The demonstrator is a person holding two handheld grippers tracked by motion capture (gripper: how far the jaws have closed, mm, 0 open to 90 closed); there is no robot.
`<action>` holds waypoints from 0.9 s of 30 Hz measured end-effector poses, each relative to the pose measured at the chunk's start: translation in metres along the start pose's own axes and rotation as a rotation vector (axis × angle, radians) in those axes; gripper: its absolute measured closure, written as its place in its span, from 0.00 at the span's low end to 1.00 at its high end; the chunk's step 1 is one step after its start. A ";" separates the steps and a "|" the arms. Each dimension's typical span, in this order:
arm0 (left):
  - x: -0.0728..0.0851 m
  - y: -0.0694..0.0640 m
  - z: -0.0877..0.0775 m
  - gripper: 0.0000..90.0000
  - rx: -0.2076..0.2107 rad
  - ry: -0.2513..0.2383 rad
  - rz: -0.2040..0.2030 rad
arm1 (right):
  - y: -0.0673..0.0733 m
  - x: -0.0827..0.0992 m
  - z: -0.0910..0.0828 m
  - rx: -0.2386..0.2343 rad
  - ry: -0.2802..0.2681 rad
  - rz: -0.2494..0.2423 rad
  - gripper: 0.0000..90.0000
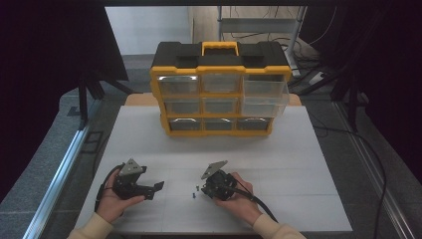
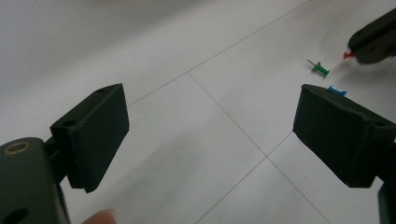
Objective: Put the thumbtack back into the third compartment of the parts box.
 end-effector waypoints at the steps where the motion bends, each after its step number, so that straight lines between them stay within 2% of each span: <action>1: 0.000 0.000 0.000 0.12 0.000 0.001 0.000 | -0.001 -0.001 -0.005 -0.005 -0.015 0.015 0.93; 6: 0.000 0.000 -0.001 0.12 0.001 0.001 0.000 | -0.010 -0.003 -0.031 -0.038 -0.100 0.058 0.93; 9: 0.000 0.000 -0.001 0.12 0.001 0.000 -0.003 | -0.015 -0.005 -0.046 -0.047 -0.156 0.065 0.93; 16: 0.000 0.000 0.001 0.12 0.003 0.002 -0.004 | -0.025 -0.016 -0.094 -0.011 -0.266 0.068 0.93; 19: 0.000 0.000 0.001 0.12 0.003 0.003 -0.007 | -0.026 -0.023 -0.113 0.001 -0.318 0.069 0.93; 24: -0.001 0.000 0.002 0.12 0.006 0.004 -0.008 | -0.026 -0.032 -0.149 0.053 -0.423 0.062 0.93; 27: -0.001 0.000 0.002 0.12 0.007 0.004 -0.005 | -0.027 -0.035 -0.167 0.067 -0.462 0.074 0.93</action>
Point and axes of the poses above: each handheld gripper's, and its own axes: z roughly forward along the jaws, x roughly out of its underside, y roughly to its left, the point moved 1 cm from there along z, roughly forward along the jaws, and after that the axes turned 4 degrees about -x, right-handed, at the moved point
